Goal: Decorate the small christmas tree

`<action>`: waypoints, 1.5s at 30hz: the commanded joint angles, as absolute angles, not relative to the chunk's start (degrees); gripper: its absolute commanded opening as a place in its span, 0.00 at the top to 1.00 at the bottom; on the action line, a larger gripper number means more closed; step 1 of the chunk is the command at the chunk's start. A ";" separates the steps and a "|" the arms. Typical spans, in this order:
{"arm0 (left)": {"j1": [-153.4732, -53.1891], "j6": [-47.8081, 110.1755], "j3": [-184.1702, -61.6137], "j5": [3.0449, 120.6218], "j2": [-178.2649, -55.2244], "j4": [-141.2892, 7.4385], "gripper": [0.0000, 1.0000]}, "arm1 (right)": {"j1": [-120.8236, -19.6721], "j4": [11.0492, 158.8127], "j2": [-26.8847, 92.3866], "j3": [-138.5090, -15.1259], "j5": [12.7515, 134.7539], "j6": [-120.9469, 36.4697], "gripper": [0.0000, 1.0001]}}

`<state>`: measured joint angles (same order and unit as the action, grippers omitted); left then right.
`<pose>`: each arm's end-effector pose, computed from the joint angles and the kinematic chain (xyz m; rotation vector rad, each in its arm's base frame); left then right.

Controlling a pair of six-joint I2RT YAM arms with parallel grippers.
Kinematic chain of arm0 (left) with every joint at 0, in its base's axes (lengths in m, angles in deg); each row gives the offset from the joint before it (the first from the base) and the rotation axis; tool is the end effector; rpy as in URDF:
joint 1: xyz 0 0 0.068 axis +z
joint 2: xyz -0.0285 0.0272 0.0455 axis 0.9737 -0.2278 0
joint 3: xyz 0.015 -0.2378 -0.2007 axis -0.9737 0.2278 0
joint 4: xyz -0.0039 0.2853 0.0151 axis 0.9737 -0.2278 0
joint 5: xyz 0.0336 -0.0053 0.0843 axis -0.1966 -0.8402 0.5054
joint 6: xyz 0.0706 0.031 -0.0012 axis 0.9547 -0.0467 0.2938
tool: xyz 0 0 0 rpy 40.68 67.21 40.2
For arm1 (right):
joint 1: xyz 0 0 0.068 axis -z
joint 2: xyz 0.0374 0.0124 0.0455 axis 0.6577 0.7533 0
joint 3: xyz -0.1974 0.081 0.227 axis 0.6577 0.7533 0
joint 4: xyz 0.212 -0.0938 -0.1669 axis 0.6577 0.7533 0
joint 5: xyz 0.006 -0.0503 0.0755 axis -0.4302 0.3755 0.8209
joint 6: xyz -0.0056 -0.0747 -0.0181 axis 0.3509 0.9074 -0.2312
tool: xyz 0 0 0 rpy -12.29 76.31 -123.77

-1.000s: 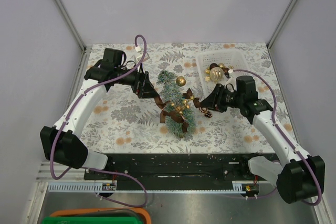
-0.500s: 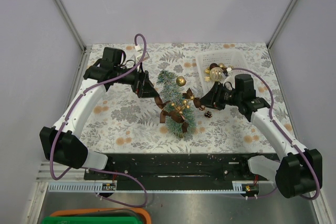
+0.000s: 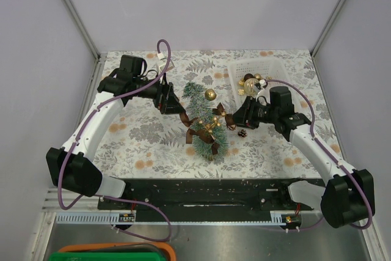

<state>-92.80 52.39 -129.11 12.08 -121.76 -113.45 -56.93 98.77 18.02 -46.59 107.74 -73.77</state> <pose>0.2895 -0.1407 0.3846 0.9436 1.9977 -1.2417 0.2506 0.1161 0.2799 0.0067 2.3184 1.3052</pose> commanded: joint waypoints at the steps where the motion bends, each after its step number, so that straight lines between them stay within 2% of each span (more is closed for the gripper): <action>1: -93.18 53.49 -131.32 11.82 -120.79 -112.36 0.04 | -57.47 98.57 15.48 -46.10 109.27 -72.51 0.64; 21: -93.44 53.40 -131.49 11.47 -120.79 -112.36 0.04 | -57.64 89.43 16.09 -39.77 111.29 -77.61 0.63; 24: -93.44 53.40 -131.41 11.38 -120.79 -112.36 0.04 | -57.64 89.61 15.57 -38.37 110.59 -77.26 0.60; 33: -93.53 53.31 -131.41 11.47 -120.70 -112.27 0.04 | -57.64 89.08 13.02 -37.66 109.09 -77.61 0.40; 45: -93.53 53.49 -131.14 11.73 -120.26 -112.36 0.04 | -57.56 93.38 11.35 -38.62 105.58 -75.59 0.38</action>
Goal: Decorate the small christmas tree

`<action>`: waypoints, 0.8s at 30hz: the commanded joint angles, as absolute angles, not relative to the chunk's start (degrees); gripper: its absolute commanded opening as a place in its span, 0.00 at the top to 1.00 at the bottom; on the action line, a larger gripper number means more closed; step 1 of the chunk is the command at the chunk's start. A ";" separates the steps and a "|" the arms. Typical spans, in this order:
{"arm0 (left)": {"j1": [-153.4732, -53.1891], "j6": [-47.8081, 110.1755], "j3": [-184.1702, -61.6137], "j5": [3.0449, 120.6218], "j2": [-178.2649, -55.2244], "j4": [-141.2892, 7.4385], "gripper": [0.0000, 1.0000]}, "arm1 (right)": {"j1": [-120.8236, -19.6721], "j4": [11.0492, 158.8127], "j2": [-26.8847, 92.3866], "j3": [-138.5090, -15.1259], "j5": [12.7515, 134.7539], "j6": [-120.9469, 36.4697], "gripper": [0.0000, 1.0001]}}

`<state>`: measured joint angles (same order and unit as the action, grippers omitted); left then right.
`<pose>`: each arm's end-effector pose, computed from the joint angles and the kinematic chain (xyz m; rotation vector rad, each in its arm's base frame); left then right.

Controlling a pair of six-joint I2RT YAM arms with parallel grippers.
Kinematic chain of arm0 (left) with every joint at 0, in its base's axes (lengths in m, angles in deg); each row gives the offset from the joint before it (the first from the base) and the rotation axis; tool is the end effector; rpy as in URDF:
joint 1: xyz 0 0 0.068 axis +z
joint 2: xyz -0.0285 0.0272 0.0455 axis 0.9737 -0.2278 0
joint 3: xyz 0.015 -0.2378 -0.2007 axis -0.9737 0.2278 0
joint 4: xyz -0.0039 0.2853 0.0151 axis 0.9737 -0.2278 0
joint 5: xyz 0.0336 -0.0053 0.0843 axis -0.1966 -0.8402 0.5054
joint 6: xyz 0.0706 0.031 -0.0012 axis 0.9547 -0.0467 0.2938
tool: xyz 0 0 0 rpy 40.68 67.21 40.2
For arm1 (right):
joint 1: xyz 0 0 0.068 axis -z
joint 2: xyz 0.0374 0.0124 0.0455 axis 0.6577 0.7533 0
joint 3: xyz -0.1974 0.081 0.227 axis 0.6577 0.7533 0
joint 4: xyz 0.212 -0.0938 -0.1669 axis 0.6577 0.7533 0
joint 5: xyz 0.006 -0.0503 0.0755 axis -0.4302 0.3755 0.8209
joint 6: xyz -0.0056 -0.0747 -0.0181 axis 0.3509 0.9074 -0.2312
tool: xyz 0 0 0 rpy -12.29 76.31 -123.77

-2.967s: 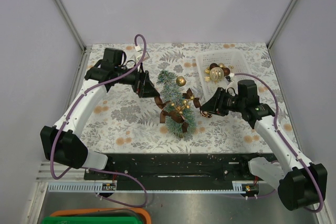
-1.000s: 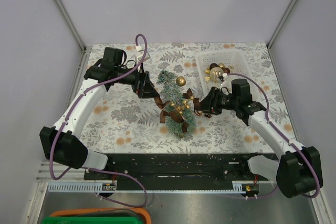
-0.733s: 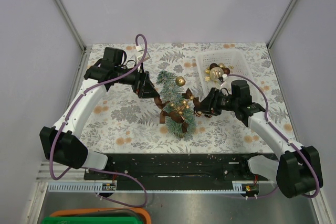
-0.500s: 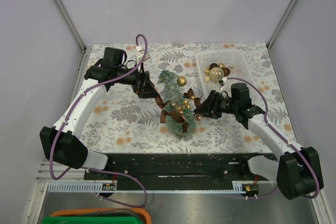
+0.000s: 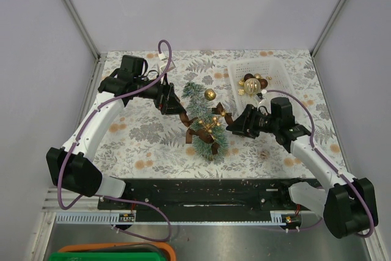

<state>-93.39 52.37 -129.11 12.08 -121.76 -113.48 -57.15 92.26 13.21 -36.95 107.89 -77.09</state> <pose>0.2880 -0.1436 0.3846 0.9545 1.9960 -1.2477 0.2257 0.1102 0.2488 0.0515 2.3069 1.3398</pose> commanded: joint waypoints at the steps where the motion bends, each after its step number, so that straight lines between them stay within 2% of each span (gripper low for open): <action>1: -93.62 53.49 -130.97 11.82 -120.18 -112.36 0.04 | -57.56 93.91 11.00 -38.80 104.97 -75.42 0.38; 12: -93.44 53.84 -130.61 14.45 -119.91 -112.36 0.01 | -55.19 102.43 8.80 -44.59 93.90 -73.39 0.39; 17: -92.83 53.75 -130.79 15.25 -119.74 -112.36 0.01 | -54.39 109.90 11.42 -53.02 81.17 -71.90 0.39; 24: -92.30 53.75 -131.14 14.99 -120.18 -112.36 0.01 | -53.16 116.59 26.53 -66.21 56.91 -70.76 0.39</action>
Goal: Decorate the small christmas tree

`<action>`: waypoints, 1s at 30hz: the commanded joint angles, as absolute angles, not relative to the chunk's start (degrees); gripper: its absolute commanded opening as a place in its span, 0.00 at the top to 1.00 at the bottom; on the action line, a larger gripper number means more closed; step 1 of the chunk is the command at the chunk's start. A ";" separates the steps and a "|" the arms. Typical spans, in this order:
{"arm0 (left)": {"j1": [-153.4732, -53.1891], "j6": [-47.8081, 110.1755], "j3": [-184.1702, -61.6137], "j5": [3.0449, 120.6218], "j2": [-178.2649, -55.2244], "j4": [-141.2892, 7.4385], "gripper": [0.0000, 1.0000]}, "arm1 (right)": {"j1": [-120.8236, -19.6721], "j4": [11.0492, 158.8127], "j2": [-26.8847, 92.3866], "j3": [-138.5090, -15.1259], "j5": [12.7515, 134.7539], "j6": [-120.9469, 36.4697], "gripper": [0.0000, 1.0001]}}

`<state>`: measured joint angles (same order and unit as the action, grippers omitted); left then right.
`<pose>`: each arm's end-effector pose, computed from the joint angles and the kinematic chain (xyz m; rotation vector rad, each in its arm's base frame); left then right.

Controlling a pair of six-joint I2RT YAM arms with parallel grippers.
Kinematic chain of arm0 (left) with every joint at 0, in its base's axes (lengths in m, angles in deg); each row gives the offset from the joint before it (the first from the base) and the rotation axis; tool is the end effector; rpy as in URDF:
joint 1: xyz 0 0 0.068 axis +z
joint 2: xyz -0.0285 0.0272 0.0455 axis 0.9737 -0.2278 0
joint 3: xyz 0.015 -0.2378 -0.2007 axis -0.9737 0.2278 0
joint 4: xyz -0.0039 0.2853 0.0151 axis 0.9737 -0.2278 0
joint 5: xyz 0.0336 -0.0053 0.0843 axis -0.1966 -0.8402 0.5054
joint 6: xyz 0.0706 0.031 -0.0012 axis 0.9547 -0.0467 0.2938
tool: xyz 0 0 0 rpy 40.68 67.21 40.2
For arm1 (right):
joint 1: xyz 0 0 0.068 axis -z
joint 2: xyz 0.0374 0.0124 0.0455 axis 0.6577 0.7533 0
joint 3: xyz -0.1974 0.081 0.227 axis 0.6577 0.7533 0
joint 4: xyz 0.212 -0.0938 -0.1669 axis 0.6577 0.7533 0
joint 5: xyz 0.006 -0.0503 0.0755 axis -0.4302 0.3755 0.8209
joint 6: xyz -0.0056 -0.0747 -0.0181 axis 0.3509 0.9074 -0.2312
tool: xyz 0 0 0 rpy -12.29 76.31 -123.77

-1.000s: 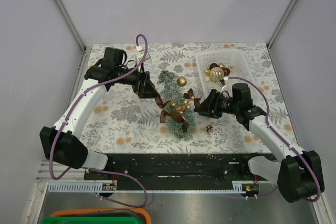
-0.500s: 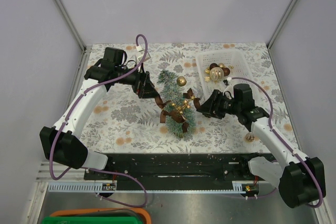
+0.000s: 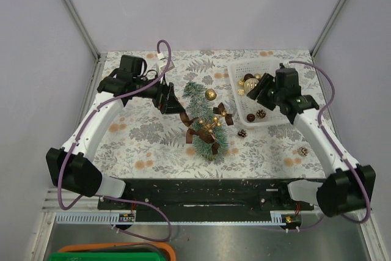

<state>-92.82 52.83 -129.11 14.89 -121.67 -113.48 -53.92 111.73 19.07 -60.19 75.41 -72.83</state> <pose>0.2912 -0.1394 0.3831 0.9343 2.0185 -1.1816 0.2828 0.0750 0.3328 0.3906 2.2328 0.6588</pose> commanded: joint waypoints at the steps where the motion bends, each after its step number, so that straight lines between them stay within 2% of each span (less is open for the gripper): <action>1: -92.13 53.84 -131.23 14.73 -120.18 -112.36 0.01 | -53.07 117.11 29.34 -67.88 53.75 -70.15 0.39; 4: -91.34 54.28 -130.71 14.29 -119.30 -112.36 0.01 | -52.81 119.57 37.25 -72.45 46.27 -69.70 0.39; 11: -90.02 54.98 -129.91 12.88 -119.91 -112.36 0.01 | -51.32 119.49 54.92 -77.90 43.36 -70.76 0.41; 16: -89.84 55.24 -130.09 12.44 -120.26 -112.45 0.01 | -51.14 119.84 61.78 -82.12 39.75 -69.53 0.40; 21: -89.58 55.42 -130.00 12.35 -120.26 -112.36 0.01 | -51.14 120.72 66.63 -84.59 43.34 -69.26 0.41; 25: -89.31 55.86 -129.21 12.35 -119.74 -112.36 0.01 | -51.05 118.71 66.81 -82.58 44.75 -69.17 0.53; 30: -89.22 55.86 -129.21 12.35 -119.74 -112.36 0.01 | -50.62 117.30 64.44 -81.87 45.63 -69.17 0.82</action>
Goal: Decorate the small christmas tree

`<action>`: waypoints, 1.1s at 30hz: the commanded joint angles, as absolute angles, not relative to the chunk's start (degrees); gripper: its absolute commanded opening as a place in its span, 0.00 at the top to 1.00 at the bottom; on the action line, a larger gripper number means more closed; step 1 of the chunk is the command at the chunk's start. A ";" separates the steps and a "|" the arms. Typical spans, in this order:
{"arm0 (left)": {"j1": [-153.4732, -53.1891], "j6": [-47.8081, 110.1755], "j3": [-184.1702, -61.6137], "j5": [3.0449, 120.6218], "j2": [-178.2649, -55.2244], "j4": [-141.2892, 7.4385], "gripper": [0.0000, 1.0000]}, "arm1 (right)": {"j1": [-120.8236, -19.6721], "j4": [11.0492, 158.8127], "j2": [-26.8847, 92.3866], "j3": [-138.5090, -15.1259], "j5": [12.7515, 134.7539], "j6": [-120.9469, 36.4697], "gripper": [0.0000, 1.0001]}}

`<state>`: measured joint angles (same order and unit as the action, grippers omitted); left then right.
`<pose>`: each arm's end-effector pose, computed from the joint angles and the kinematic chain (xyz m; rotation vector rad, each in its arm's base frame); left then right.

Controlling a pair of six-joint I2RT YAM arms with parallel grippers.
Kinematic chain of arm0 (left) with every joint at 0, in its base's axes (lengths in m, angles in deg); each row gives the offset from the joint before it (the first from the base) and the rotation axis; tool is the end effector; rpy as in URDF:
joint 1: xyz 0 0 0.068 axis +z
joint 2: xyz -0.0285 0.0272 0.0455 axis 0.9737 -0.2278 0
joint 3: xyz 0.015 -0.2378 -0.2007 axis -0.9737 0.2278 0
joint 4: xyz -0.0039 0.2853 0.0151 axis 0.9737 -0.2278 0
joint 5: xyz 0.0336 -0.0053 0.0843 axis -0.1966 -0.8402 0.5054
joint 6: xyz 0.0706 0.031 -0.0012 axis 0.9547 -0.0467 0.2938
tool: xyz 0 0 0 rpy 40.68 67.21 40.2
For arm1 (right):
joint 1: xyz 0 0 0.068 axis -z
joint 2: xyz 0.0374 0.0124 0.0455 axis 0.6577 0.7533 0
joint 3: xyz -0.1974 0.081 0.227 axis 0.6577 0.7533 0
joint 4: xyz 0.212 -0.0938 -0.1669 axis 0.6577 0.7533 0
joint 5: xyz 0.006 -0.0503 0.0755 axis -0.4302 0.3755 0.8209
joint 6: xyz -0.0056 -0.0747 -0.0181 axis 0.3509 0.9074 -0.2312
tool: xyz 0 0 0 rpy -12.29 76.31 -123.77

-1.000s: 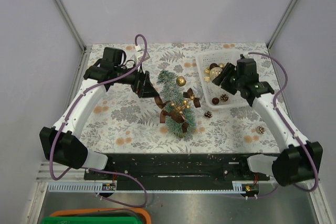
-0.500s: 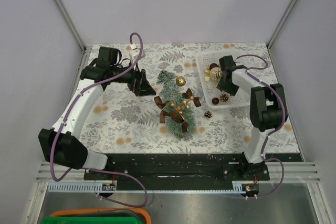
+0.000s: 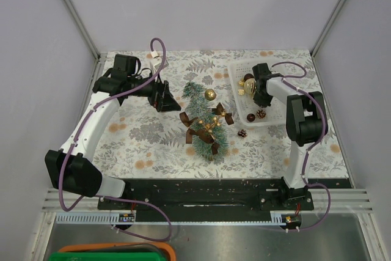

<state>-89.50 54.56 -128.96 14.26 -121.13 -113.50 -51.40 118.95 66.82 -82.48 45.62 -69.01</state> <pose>0.2957 -0.1221 0.3854 0.9032 1.9998 -1.1433 0.4539 0.0589 0.1616 0.6249 2.5785 -0.2561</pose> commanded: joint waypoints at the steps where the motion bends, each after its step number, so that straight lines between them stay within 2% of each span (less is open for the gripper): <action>1: -89.05 55.86 -129.21 12.35 -119.91 -112.36 0.01 | -50.53 117.12 63.74 -81.95 45.63 -69.17 0.88; 4: -89.05 55.95 -129.12 12.79 -119.65 -112.27 0.01 | -49.91 116.42 61.37 -82.57 45.46 -69.17 1.00; 13: -88.35 56.30 -129.30 13.23 -120.00 -112.27 0.01 | -49.38 114.40 53.28 -81.35 45.46 -70.31 1.00; 16: -88.26 56.47 -129.30 13.14 -120.18 -112.27 0.01 | -49.38 113.95 51.17 -78.54 49.04 -70.23 1.00; 19: -88.17 56.65 -128.95 13.05 -120.18 -112.27 0.01 | -49.38 115.97 49.94 -75.64 55.98 -69.88 0.55; 20: -88.08 56.91 -128.77 13.14 -119.92 -112.36 0.01 | -49.47 116.41 49.24 -73.80 57.31 -69.88 0.46; 22: -87.99 57.26 -128.33 13.32 -119.65 -112.27 0.01 | -49.38 116.15 47.74 -70.02 58.55 -70.05 0.34; 24: -87.82 57.35 -128.15 13.14 -119.65 -112.27 0.01 | -49.38 115.45 47.12 -67.20 58.90 -70.05 0.29; 26: -87.82 57.44 -127.98 13.05 -119.65 -112.36 0.01 | -49.38 114.75 47.64 -65.79 59.08 -69.62 0.27; 33: -87.91 57.00 -128.59 13.49 -119.65 -112.27 0.01 | -49.38 113.43 53.88 -66.66 60.40 -69.61 0.31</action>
<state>-88.16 56.04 -127.95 14.35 -121.11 -113.52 -49.57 115.38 51.37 -65.45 59.28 -69.68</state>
